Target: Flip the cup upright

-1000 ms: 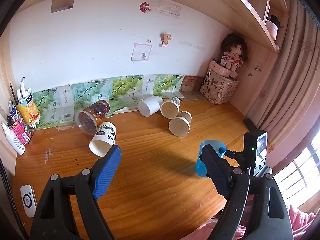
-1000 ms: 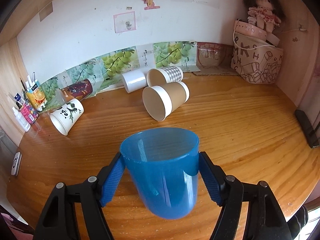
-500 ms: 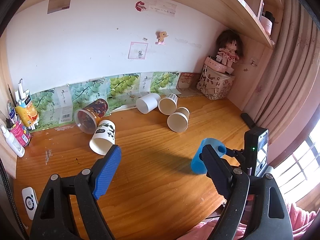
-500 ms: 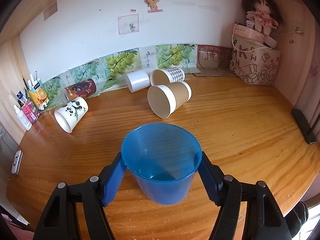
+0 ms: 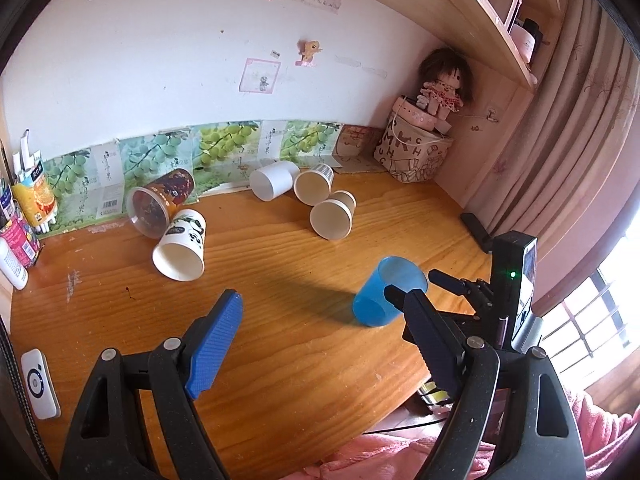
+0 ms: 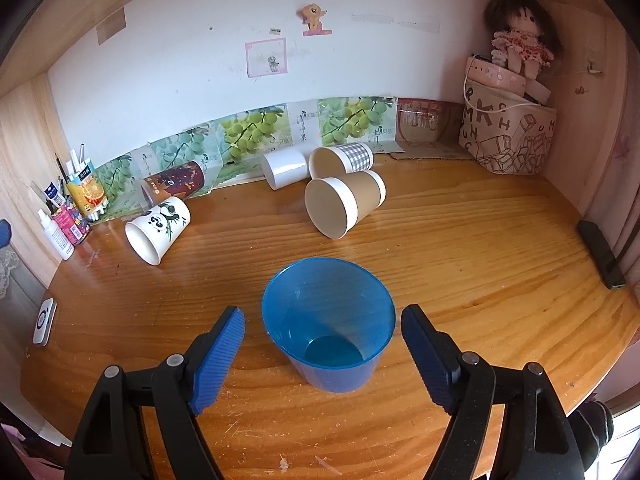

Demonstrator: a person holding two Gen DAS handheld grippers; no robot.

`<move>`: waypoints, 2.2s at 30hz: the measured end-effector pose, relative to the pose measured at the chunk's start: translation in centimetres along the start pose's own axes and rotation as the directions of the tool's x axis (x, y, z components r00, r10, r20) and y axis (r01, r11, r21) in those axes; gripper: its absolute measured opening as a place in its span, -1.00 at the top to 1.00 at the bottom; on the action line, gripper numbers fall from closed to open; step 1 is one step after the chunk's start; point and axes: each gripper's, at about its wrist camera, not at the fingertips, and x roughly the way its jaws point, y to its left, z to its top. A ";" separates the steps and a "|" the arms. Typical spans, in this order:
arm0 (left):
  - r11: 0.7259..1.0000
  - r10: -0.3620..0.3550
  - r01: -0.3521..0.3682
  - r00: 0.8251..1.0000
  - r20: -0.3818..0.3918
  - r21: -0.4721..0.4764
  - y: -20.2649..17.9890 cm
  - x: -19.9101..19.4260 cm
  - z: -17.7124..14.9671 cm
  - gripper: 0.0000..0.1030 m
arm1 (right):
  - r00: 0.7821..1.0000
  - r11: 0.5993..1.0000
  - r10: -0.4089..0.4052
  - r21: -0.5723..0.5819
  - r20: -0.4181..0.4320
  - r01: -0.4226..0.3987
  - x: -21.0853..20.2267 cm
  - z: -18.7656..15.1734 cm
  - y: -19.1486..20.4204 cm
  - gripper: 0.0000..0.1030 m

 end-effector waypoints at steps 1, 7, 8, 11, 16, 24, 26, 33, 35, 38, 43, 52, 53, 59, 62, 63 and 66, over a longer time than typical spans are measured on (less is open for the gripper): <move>1.000 -0.007 0.007 1.000 -0.014 -0.010 -0.1 0.3 -0.2 -0.66 | 1.000 1.000 -0.003 -0.003 -0.001 0.003 -0.3 0.0 0.0 -0.58; 0.998 -0.007 0.003 0.998 -0.062 -0.069 -1.2 1.1 -1.4 -0.66 | 1.000 1.000 0.008 -0.007 -0.007 -0.008 -2.2 -0.4 -0.7 -0.58; 0.997 -0.007 0.001 0.998 -0.070 -0.078 -1.4 1.3 -1.6 -0.66 | 1.000 1.000 0.019 -0.012 -0.010 -0.019 -2.5 -0.5 -0.9 -0.59; 0.994 0.007 -0.018 0.994 -0.107 -0.104 -2.5 1.8 -2.0 -0.67 | 0.999 0.999 0.035 -0.032 -0.014 -0.035 -3.4 -0.8 -1.5 -0.59; 0.987 0.040 -0.059 0.991 -0.127 -0.150 -5.2 2.2 -2.8 -0.72 | 0.997 0.996 0.077 -0.052 -0.019 -0.078 -5.7 -0.9 -3.3 -0.65; 0.947 0.164 -0.187 0.981 -0.106 -0.263 -10.8 1.4 -4.6 -0.76 | 0.992 0.988 0.112 -0.117 0.050 -0.105 -10.9 -1.0 -6.7 -0.80; 0.935 0.204 -0.220 0.975 -0.085 -0.278 -12.1 0.7 -4.9 -0.77 | 0.990 0.986 0.126 -0.118 0.061 -0.118 -12.0 -1.1 -7.7 -0.81; 0.909 0.284 -0.272 0.959 -0.007 -0.316 -15.4 -1.6 -4.8 -0.87 | 0.978 0.974 0.186 -0.150 0.095 -0.170 -16.2 -1.1 -10.1 -0.81; 0.896 0.325 -0.302 0.946 0.018 -0.326 -16.3 -2.4 -4.6 -0.91 | 0.974 0.973 0.193 -0.154 0.117 -0.174 -17.6 -0.9 -10.7 -0.86; 0.876 0.402 -0.364 0.913 0.063 -0.316 -17.9 -3.6 -4.3 -0.92 | 0.965 0.969 0.214 -0.157 0.150 -0.190 -19.6 -0.8 -11.7 -1.00; 0.864 0.452 -0.384 0.876 0.167 -0.324 -19.9 -5.8 -3.8 -0.94 | 0.947 0.968 0.232 -0.151 0.223 -0.201 -23.1 -0.2 -13.2 -1.00; 0.848 0.529 -0.442 0.743 0.409 -0.293 -24.1 -9.4 -3.1 -0.99 | 0.901 0.961 0.272 -0.145 0.339 -0.235 -27.6 0.5 -14.3 -1.00; 0.847 0.531 -0.448 0.734 0.424 -0.285 -24.5 -9.7 -2.9 -0.99 | 0.895 0.960 0.276 -0.142 0.351 -0.241 -27.9 0.7 -14.4 -1.00; 0.815 0.579 -0.486 0.673 0.460 -0.315 -25.2 -10.6 -2.5 -0.99 | 0.863 0.945 0.323 -0.089 0.388 -0.314 -29.3 1.5 -15.6 -1.00; 0.803 0.596 -0.502 0.662 0.455 -0.321 -25.2 -10.9 -2.6 -0.99 | 0.865 0.953 0.302 -0.088 0.401 -0.291 -29.5 1.6 -15.6 -1.00; 0.801 0.599 -0.507 0.657 0.458 -0.319 -25.2 -10.9 -2.7 -0.99 | 0.863 0.952 0.303 -0.090 0.404 -0.293 -29.5 1.6 -15.5 -1.00; 0.794 0.606 -0.526 0.643 0.469 -0.304 -25.5 -11.0 -3.0 -0.99 | 0.857 0.948 0.314 -0.087 0.409 -0.306 -29.3 1.5 -15.3 -1.00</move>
